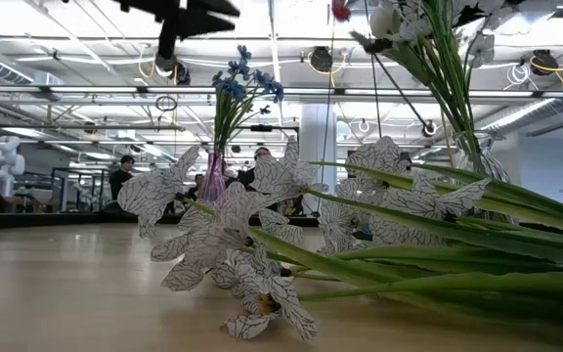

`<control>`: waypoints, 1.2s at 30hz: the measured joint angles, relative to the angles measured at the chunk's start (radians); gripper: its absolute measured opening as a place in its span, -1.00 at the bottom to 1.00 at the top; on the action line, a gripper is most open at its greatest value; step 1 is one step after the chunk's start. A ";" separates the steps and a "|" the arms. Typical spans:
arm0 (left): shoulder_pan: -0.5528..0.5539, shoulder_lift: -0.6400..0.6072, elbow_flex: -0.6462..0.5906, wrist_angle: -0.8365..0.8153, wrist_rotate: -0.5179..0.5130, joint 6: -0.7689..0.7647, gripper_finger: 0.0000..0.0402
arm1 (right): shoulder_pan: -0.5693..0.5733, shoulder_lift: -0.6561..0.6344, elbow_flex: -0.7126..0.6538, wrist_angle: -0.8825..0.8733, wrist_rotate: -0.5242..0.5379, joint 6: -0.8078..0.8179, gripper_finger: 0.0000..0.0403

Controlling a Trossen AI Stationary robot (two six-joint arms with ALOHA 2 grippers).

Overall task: Sort flowers into vase by color
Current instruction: Put the red flower into the pink vase

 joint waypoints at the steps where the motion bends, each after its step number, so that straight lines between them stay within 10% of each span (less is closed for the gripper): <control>1: 0.008 0.000 0.000 0.041 0.000 0.028 -0.45 | 0.023 0.006 0.020 0.021 -0.002 0.003 -1.00; 18: 0.104 0.000 0.017 0.362 0.165 0.209 -0.45 | 0.472 0.292 0.283 0.235 0.002 -0.018 -1.00; 36: 0.117 0.000 0.077 0.346 0.322 0.363 -0.45 | 0.574 0.448 0.376 0.259 0.071 -0.025 -1.00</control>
